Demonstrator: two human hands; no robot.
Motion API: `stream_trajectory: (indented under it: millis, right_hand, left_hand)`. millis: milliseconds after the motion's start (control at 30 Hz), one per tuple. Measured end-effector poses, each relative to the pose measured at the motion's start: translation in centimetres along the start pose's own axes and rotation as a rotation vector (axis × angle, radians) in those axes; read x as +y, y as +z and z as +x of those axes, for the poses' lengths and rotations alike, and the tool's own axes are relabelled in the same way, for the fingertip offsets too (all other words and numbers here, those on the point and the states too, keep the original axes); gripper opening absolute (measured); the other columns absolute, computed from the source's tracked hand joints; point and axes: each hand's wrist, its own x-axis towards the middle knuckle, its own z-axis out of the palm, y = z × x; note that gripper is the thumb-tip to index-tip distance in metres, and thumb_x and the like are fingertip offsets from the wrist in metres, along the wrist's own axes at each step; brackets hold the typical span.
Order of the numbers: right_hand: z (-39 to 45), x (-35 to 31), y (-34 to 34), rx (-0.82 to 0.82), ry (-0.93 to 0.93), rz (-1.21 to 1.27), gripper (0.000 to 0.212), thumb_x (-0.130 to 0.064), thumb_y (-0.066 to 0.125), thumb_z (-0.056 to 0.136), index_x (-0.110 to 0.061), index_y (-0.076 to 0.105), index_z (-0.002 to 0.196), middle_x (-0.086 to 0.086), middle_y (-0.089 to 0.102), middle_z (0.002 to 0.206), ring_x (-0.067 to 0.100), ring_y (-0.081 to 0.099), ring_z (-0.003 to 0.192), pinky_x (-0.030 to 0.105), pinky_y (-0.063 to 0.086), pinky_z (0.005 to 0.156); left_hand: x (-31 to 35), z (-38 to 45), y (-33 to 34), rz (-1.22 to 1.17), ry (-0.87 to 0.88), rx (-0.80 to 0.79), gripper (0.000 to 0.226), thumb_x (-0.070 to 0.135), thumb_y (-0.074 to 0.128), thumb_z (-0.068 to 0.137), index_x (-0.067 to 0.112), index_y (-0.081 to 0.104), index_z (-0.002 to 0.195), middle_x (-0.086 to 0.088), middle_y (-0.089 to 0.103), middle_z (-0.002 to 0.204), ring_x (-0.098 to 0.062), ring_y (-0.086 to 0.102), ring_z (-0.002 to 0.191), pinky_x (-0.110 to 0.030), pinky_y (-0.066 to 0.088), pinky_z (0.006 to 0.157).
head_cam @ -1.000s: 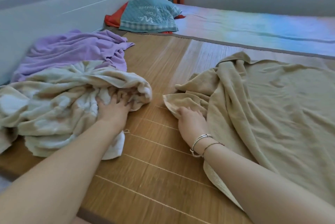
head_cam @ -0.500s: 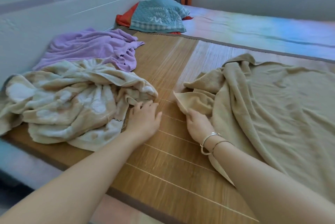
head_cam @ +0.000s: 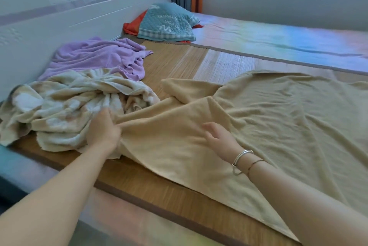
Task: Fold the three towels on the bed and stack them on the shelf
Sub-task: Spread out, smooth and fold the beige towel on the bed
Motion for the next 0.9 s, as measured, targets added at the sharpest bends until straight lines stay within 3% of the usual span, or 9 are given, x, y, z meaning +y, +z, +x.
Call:
stream_trajectory:
  millis: [100, 167, 233, 300, 400, 500, 633, 733, 900]
  right_hand:
    - [-0.9, 2.1, 0.2, -0.101, 0.071, -0.253, 0.051, -0.027, 0.04, 0.098, -0.019, 0.029, 0.147, 0.008, 0.016, 0.158, 0.023, 0.006, 0.147, 0.039, 0.012, 0.119]
    - [-1.5, 2.9, 0.3, -0.105, 0.101, -0.341, 0.054, -0.035, 0.036, 0.098, -0.026, 0.021, 0.149, 0.004, 0.002, 0.16, 0.022, -0.006, 0.147, 0.044, 0.007, 0.12]
    - [-2.0, 3.2, 0.4, -0.105, 0.112, -0.383, 0.058, -0.04, 0.034, 0.098, -0.029, 0.013, 0.151, 0.002, -0.005, 0.16, 0.021, -0.007, 0.147, 0.044, 0.006, 0.119]
    - [-2.3, 3.5, 0.3, -0.109, 0.124, -0.378, 0.059, -0.043, 0.033, 0.098, -0.027, 0.012, 0.151, 0.004, 0.003, 0.16, 0.022, 0.008, 0.147, 0.041, 0.015, 0.118]
    - [-2.1, 3.7, -0.6, 0.045, 0.068, -0.438, 0.047, -0.04, 0.031, 0.099, -0.017, 0.033, 0.14, 0.008, 0.055, 0.131, 0.026, 0.055, 0.114, 0.039, 0.047, 0.093]
    - [0.1, 3.1, -2.2, 0.223, 0.011, -0.44, 0.028, -0.031, 0.032, 0.099, -0.015, 0.047, 0.116, 0.003, 0.064, 0.086, 0.023, 0.062, 0.073, 0.039, 0.053, 0.062]
    - [7.2, 3.2, -3.7, 0.324, -0.086, -0.288, 0.019, -0.019, 0.043, 0.092, -0.012, 0.056, 0.104, 0.006, 0.059, 0.102, 0.029, 0.056, 0.092, 0.032, 0.039, 0.068]
    - [12.4, 3.5, -4.0, 0.301, -0.144, -0.201, 0.021, -0.019, 0.046, 0.092, -0.014, 0.058, 0.108, 0.006, 0.054, 0.111, 0.025, 0.053, 0.102, 0.035, 0.045, 0.085]
    - [17.0, 3.4, -4.8, 0.275, -0.142, -0.19, 0.022, -0.015, 0.043, 0.092, -0.016, 0.058, 0.108, 0.003, 0.051, 0.114, 0.025, 0.051, 0.106, 0.038, 0.045, 0.088]
  left_hand:
    - [-1.8, -1.0, 0.6, 0.332, 0.026, -0.106, 0.037, 0.012, 0.056, 0.084, 0.013, 0.048, 0.121, -0.015, 0.045, 0.131, -0.039, 0.042, 0.116, -0.047, 0.038, 0.095]
    - [-0.7, -2.0, 1.6, 0.411, 0.248, -0.083, 0.05, 0.013, 0.054, 0.082, 0.018, 0.046, 0.132, -0.01, 0.039, 0.142, -0.037, 0.033, 0.129, -0.048, 0.03, 0.106]
    - [1.4, -3.2, 2.6, 0.414, 0.499, -0.143, 0.054, 0.02, 0.053, 0.085, 0.025, 0.044, 0.138, -0.005, 0.033, 0.15, -0.033, 0.024, 0.137, -0.048, 0.022, 0.113]
    - [3.4, -4.4, 3.7, 0.382, 0.587, -0.305, 0.051, 0.034, 0.045, 0.094, 0.03, 0.036, 0.144, 0.001, 0.02, 0.158, -0.029, 0.011, 0.145, -0.047, 0.012, 0.118]
    - [4.6, -5.2, 5.4, 0.31, 0.485, -0.446, 0.052, 0.045, 0.032, 0.099, 0.03, 0.027, 0.149, 0.006, 0.014, 0.16, -0.021, 0.008, 0.147, -0.044, 0.01, 0.12]
    - [5.8, -4.1, 5.9, 0.2, 0.477, -0.31, 0.043, 0.036, 0.036, 0.1, 0.024, 0.043, 0.14, 0.004, 0.04, 0.148, -0.02, 0.032, 0.137, -0.04, 0.027, 0.113]
    - [9.3, 0.0, 7.3, 0.01, 0.45, -0.225, 0.037, 0.013, 0.045, 0.093, 0.014, 0.053, 0.13, -0.003, 0.054, 0.13, -0.026, 0.045, 0.121, -0.041, 0.038, 0.102]
    - [11.3, 4.0, 9.3, -0.054, 0.346, -0.287, 0.044, 0.007, 0.043, 0.091, 0.012, 0.046, 0.135, -0.006, 0.049, 0.136, -0.025, 0.045, 0.125, -0.043, 0.038, 0.105]
    - [11.8, 8.4, 11.5, -0.131, 0.064, -0.391, 0.056, 0.005, 0.044, 0.088, 0.01, 0.032, 0.142, -0.01, 0.044, 0.143, -0.026, 0.047, 0.127, -0.042, 0.039, 0.106]
